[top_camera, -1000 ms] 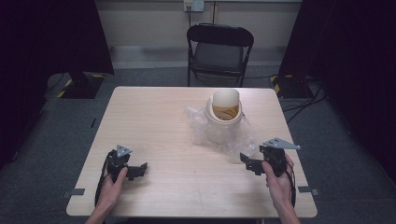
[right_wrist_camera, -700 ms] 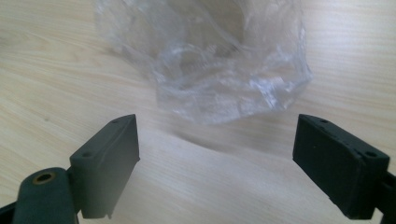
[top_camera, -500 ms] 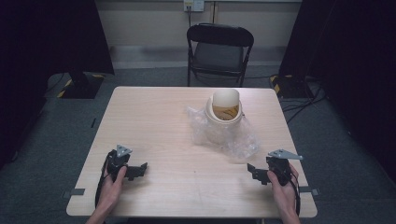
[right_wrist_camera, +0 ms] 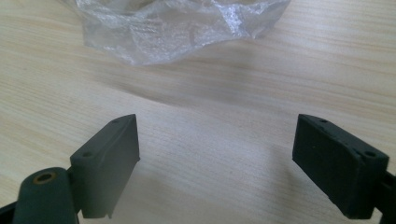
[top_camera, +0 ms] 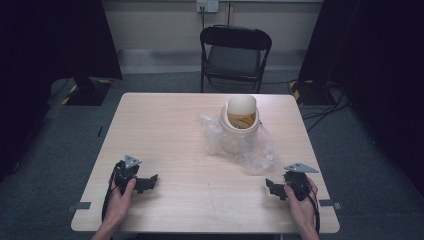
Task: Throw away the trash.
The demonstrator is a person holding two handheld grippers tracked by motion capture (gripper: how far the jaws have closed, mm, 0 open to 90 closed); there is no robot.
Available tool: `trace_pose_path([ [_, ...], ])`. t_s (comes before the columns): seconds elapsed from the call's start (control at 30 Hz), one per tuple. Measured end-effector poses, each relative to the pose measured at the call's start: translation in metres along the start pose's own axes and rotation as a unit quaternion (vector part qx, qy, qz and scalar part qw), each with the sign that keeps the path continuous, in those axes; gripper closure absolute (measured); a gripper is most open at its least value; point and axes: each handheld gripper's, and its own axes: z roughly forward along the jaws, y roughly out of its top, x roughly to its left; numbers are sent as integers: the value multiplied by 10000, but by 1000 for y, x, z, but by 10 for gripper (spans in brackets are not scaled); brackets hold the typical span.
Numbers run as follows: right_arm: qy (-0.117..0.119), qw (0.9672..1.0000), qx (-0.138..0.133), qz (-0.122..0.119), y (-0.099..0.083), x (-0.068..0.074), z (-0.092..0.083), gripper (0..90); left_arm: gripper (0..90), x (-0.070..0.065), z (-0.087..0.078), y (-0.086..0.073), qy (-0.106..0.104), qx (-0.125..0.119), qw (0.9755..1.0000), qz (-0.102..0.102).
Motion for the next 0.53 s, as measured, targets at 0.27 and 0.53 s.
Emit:
trace_pose_path([
  [0.27,-89,9998,141,-124,-6,3,9,131,0,0,0,0,-1,0,10000,-1],
  [0.53,-134,9994,-22,-319,-11,4,10,109,0,0,0,0,-3,4,10000,0],
])
